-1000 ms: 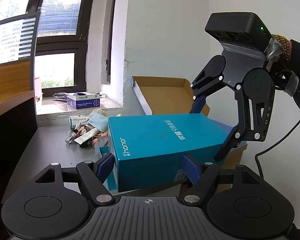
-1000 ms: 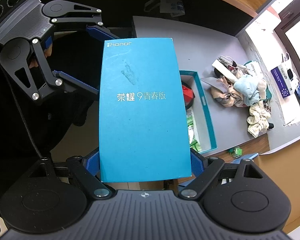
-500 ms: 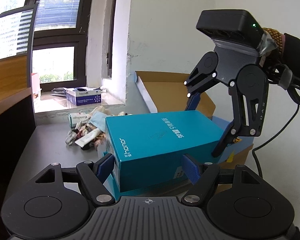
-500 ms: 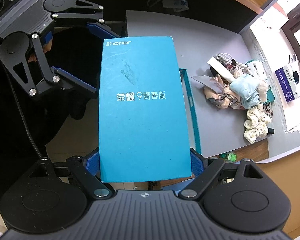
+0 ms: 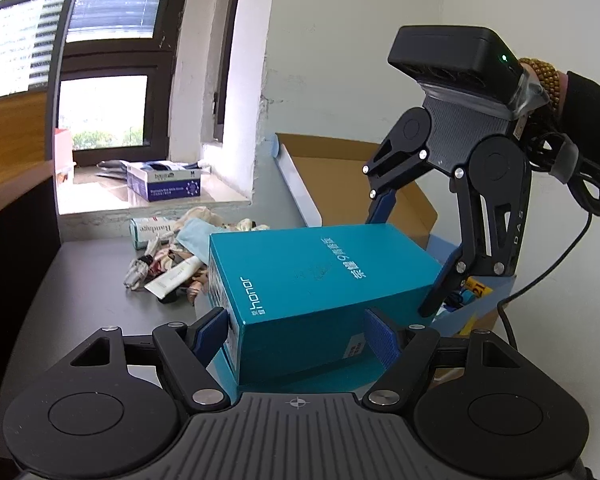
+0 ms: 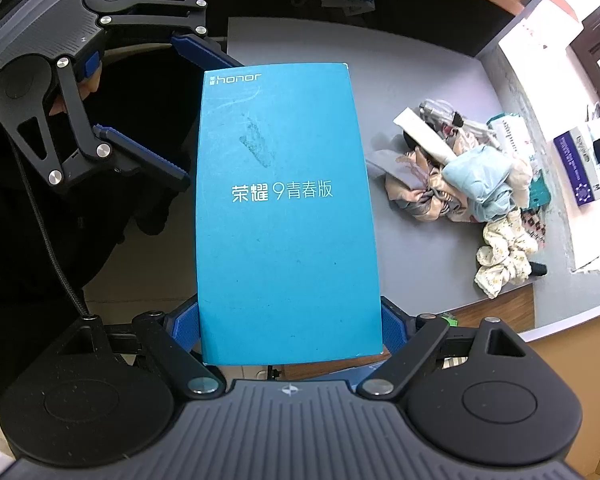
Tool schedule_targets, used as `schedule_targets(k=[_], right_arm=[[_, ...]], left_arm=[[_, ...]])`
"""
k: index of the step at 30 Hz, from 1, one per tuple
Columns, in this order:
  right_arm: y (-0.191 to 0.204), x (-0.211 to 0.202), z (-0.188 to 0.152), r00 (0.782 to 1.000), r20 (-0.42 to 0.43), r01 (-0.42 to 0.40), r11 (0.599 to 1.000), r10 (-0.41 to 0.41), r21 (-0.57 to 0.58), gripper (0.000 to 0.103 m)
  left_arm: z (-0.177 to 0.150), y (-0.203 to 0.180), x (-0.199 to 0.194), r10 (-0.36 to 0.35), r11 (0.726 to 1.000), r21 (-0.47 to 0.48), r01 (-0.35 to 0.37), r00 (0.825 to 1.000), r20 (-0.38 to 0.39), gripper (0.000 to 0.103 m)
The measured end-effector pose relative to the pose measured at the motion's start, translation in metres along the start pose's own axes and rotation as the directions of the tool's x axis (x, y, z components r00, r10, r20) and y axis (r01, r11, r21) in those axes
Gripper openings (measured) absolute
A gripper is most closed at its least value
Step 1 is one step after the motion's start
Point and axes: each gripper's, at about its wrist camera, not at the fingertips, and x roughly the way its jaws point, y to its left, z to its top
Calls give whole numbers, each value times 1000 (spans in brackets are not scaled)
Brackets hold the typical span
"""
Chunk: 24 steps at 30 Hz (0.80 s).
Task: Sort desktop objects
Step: 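Lower the honor box onto the small teal box and open the right gripper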
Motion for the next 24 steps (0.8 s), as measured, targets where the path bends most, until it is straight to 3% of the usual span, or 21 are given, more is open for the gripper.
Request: schedule_targets(k=[24], right_arm=[[-24,36,1,996,-49,-68,998,68,3,90]], left_arm=[[-7,14,21,-7,999,-47,5,999,-44,77]])
